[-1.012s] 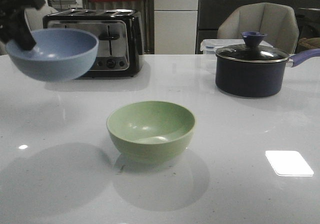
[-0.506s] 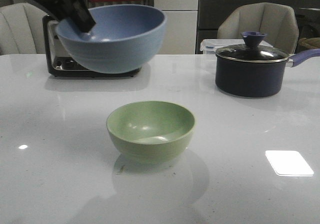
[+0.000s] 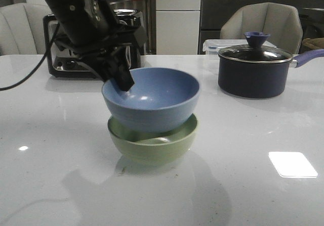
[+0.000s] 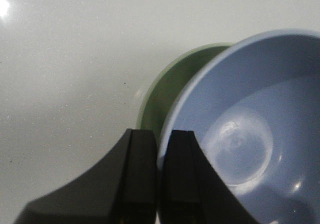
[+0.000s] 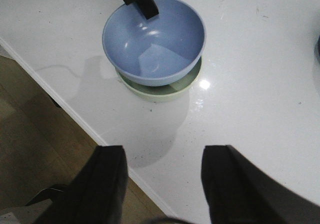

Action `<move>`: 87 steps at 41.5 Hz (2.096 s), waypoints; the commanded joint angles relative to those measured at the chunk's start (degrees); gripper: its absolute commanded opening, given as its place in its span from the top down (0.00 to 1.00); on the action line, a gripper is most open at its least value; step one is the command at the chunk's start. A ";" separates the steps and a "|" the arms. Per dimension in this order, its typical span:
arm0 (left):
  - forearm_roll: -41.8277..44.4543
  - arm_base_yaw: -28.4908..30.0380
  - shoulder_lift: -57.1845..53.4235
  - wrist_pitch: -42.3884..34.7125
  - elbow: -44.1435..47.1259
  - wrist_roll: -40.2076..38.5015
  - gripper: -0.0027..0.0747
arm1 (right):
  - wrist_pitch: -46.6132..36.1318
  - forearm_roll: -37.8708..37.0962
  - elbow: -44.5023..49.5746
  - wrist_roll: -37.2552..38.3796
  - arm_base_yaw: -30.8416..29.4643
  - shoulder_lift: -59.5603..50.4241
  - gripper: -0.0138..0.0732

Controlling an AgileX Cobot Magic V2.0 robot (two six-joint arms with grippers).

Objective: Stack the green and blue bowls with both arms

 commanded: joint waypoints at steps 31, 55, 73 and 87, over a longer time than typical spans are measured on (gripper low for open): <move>-2.32 -0.41 -9.58 -1.72 -1.94 0.08 0.45 | -4.08 0.23 -1.53 -0.50 0.11 -0.45 0.32; 3.04 -0.41 -45.53 -4.25 20.08 1.32 0.45 | -4.08 0.23 -1.53 -0.50 0.11 -0.45 0.32; 6.62 -0.41 -64.92 -10.23 39.90 1.32 0.45 | -3.34 -0.34 -1.46 -0.50 0.11 -0.45 0.32; 7.26 -0.41 -65.86 -11.19 41.80 1.32 0.45 | 0.14 -1.72 4.03 4.64 0.04 -1.22 0.43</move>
